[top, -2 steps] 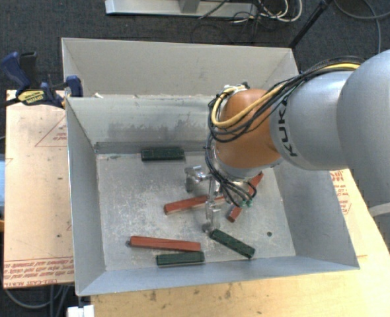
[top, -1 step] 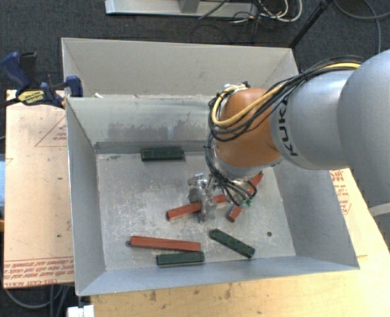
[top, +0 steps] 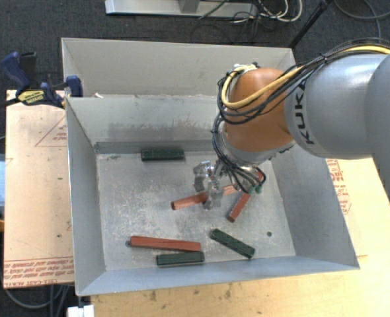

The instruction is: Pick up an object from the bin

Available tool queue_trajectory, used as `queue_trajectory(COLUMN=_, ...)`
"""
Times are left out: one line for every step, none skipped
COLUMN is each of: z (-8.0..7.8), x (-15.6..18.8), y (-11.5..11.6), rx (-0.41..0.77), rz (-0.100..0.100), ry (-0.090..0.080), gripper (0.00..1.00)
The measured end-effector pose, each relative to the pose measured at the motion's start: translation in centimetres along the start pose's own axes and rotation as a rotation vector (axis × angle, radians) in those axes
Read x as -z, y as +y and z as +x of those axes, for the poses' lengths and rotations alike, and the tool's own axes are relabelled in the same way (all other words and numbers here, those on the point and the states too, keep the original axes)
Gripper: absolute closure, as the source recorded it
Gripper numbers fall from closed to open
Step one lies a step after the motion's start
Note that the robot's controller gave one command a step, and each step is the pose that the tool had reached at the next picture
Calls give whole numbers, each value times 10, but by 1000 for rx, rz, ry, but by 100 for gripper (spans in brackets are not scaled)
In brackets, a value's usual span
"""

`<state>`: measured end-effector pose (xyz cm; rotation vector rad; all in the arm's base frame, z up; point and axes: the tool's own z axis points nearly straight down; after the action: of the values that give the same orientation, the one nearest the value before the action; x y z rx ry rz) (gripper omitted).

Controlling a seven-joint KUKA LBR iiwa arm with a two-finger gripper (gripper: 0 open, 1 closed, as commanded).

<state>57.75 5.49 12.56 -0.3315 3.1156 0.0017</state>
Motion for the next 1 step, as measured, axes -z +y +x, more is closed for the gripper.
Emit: queue_trajectory(z=-1, x=13, y=0, rx=-1, rz=0, ry=3, gripper=100)
